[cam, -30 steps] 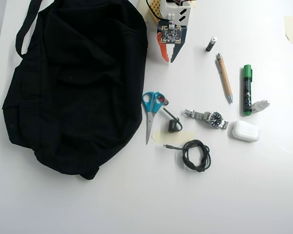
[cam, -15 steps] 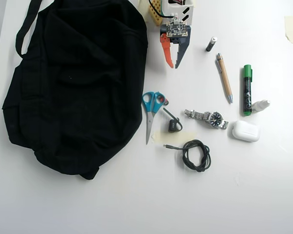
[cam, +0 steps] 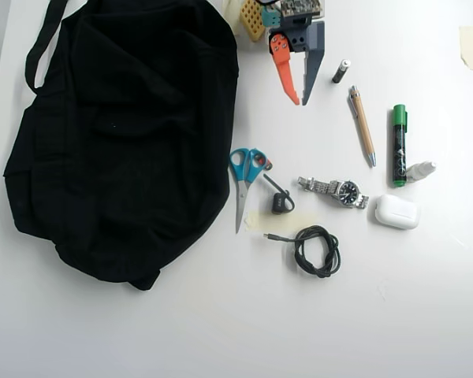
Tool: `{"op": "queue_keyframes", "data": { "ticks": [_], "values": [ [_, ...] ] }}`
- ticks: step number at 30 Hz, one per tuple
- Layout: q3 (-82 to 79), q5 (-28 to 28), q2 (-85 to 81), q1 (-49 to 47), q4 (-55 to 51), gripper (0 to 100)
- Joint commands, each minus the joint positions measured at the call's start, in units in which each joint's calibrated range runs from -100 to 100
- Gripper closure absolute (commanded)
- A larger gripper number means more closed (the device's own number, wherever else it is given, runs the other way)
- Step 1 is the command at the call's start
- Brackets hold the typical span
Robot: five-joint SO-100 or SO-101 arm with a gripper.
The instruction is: Put the black bike light into the black bag
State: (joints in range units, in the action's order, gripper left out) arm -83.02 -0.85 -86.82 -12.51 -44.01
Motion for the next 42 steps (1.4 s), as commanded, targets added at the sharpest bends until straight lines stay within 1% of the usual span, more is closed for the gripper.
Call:
{"op": "queue_keyframes", "data": {
  "ticks": [1,4,10,13,17,21,23,27,29,32,34,36,42],
  "values": [
    [5.48,-0.67,2.76,-1.02,-0.09,98],
    [11.41,-0.4,10.47,-1.1,1.46,98],
    [30.55,-0.3,36.12,-1.1,2.15,97],
    [38.1,-0.3,47.32,-0.43,4.65,97],
    [43.22,-0.35,58.61,1.0,10.59,97],
    [44.84,-0.35,68.57,2.72,16.45,97],
    [44.84,-0.3,72.3,3.61,19.29,97],
    [44.75,3.79,78.19,4.66,24.29,97],
    [44.75,4.16,80.35,5.56,26.18,97],
    [44.84,4.26,82.09,6.38,28.6,90],
    [44.84,5.42,82.59,6.38,28.68,84],
    [44.93,6.05,83.0,6.46,28.68,81],
    [48.88,6.05,88.15,6.53,28.25,79]
  ]
}}
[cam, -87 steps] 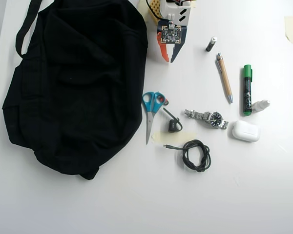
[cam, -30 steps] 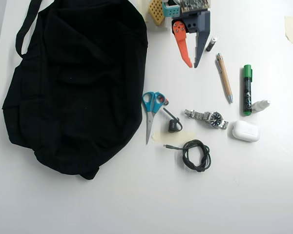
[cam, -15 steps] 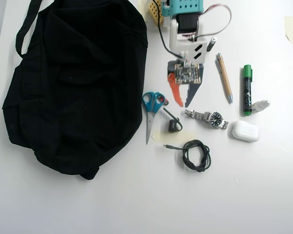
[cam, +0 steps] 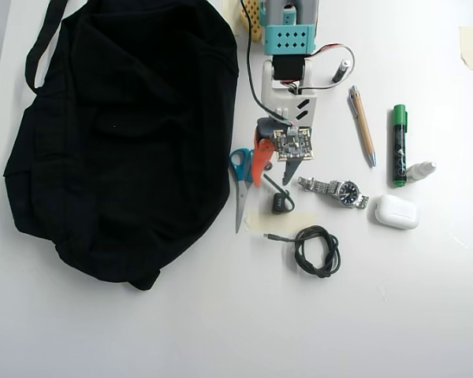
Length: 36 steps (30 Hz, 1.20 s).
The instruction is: Put the black bike light into the black bag
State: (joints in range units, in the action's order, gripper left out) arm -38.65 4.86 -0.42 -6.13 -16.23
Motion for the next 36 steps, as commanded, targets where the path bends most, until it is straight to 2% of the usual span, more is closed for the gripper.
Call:
{"op": "queue_keyframes", "data": {
  "ticks": [1,9,18,36],
  "values": [
    [5.5,0.33,2.41,0.0,0.39,79],
    [8.82,0.33,3.07,-0.15,-0.48,75],
    [12.69,0.12,3.32,-0.53,-11.59,65],
    [15.65,-0.35,4.65,-5.91,-14.43,64]
  ]
}}
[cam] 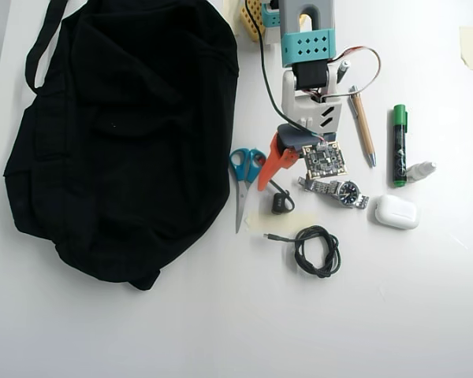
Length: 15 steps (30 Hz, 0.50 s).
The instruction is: Put the black bike light into the black bag
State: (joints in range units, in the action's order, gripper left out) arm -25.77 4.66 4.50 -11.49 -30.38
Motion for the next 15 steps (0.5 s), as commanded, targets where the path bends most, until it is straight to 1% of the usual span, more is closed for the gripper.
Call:
{"op": "queue_keyframes", "data": {
  "ticks": [1,9,15],
  "values": [
    [2.68,-0.21,0.06,-0.56,-0.28,64],
    [4.92,-0.21,7.2,0.79,0.23,64],
    [7.71,-0.15,8.28,1.46,0.06,64]
  ]
}}
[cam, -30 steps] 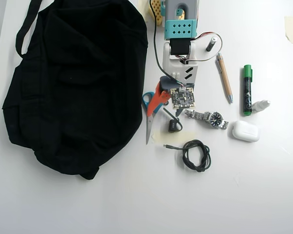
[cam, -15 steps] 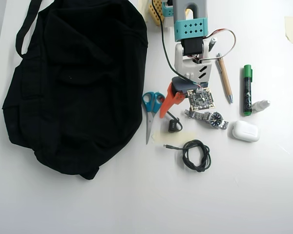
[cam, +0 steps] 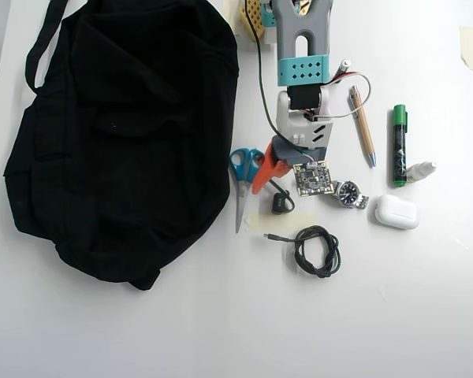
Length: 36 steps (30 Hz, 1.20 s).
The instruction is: Put the black bike light into the black bag
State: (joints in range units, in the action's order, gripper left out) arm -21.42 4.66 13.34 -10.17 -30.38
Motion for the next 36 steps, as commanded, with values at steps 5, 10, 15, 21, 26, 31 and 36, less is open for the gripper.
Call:
{"op": "queue_keyframes", "data": {
  "ticks": [5,10,15,21,26,31,36],
  "values": [
    [3.72,-0.15,-0.48,0.74,0.06,65],
    [3.99,-0.1,0.6,0.82,0.23,65],
    [7.94,-0.1,4.33,0.82,0.32,65],
    [10.01,0.32,5.91,1.34,0.32,65],
    [10.9,0.47,5.99,1.64,0.49,65],
    [10.9,0.47,7.07,1.86,0.49,65],
    [10.99,0.47,8.4,2.31,0.58,65]
  ]
}}
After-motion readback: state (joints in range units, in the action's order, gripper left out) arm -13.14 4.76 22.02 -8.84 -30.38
